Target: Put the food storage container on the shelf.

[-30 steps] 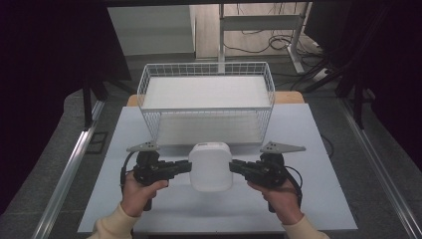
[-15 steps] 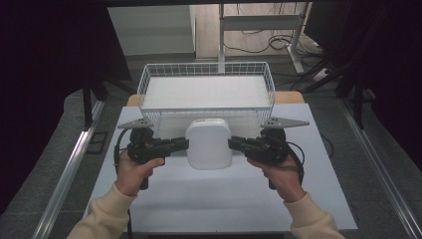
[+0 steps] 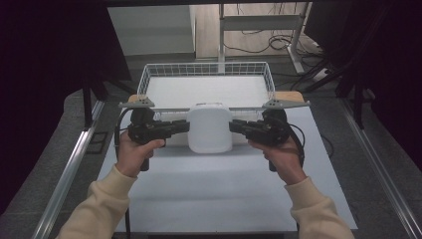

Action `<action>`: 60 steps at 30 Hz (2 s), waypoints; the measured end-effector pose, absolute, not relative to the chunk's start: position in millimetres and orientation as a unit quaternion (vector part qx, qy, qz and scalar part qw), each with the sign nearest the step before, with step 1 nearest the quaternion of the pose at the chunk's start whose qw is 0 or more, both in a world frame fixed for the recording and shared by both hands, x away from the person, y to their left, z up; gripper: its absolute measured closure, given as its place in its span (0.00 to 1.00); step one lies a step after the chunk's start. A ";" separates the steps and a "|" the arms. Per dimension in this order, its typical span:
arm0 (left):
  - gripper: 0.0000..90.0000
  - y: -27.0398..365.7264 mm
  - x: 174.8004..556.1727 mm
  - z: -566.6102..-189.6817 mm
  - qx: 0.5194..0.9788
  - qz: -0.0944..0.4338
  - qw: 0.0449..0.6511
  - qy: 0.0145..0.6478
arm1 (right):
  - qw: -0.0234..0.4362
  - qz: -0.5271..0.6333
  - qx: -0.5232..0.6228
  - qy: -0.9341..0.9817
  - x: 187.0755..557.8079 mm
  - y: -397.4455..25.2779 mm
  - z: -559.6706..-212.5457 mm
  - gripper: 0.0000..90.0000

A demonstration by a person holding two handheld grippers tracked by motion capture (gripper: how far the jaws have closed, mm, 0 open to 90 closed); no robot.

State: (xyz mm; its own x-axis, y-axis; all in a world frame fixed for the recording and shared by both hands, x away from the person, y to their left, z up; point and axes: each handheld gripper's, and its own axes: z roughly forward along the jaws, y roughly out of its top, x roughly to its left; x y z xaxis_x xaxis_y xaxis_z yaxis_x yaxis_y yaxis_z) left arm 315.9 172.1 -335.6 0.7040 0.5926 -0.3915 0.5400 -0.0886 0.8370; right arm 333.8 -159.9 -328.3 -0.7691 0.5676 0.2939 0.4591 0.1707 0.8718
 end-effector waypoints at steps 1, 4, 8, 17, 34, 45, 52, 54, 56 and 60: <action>0.89 172.5 318.3 -333.1 0.738 0.025 0.556 0.382 | 0.050 0.550 0.336 0.763 335.1 -159.9 -327.1 0.89; 0.89 172.7 322.8 -326.9 0.738 0.026 0.557 0.381 | 0.052 0.551 0.335 0.762 340.2 -159.6 -321.0 0.89; 0.89 173.7 329.0 -319.8 0.738 0.028 0.558 0.378 | 0.054 0.553 0.335 0.761 346.1 -158.8 -313.6 0.89; 0.89 176.0 341.3 -309.4 0.734 0.033 0.564 0.377 | 0.058 0.554 0.330 0.763 360.8 -156.4 -300.6 0.89; 0.89 181.4 378.4 -285.0 0.733 0.032 0.563 0.381 | 0.048 0.550 0.338 0.762 396.9 -150.9 -275.9 0.89; 0.89 187.7 405.4 -281.4 0.728 0.023 0.562 0.392 | 0.039 0.544 0.349 0.762 422.8 -144.1 -267.6 0.89; 0.89 190.6 424.2 -289.5 0.719 0.014 0.559 0.413 | 0.027 0.536 0.364 0.761 442.0 -138.5 -270.2 0.89; 0.89 190.3 429.5 -292.7 0.717 0.009 0.556 0.421 | 0.023 0.531 0.372 0.761 447.8 -137.1 -272.6 0.88; 0.88 189.8 435.5 -296.5 0.718 0.005 0.550 0.427 | 0.019 0.524 0.381 0.762 453.1 -135.7 -275.6 0.88; 0.88 189.2 442.2 -299.3 0.706 0.002 0.562 0.431 | 0.009 0.520 0.402 0.753 461.6 -134.7 -279.9 0.87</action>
State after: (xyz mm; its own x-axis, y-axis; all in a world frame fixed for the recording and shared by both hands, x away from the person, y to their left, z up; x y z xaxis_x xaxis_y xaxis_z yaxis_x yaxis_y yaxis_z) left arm 442.2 189.2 -299.3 0.6279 0.6111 -0.4820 0.6062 0.0045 0.7953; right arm 461.6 -134.7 -279.9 -0.6762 0.6151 0.4055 0.5970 0.1349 0.7908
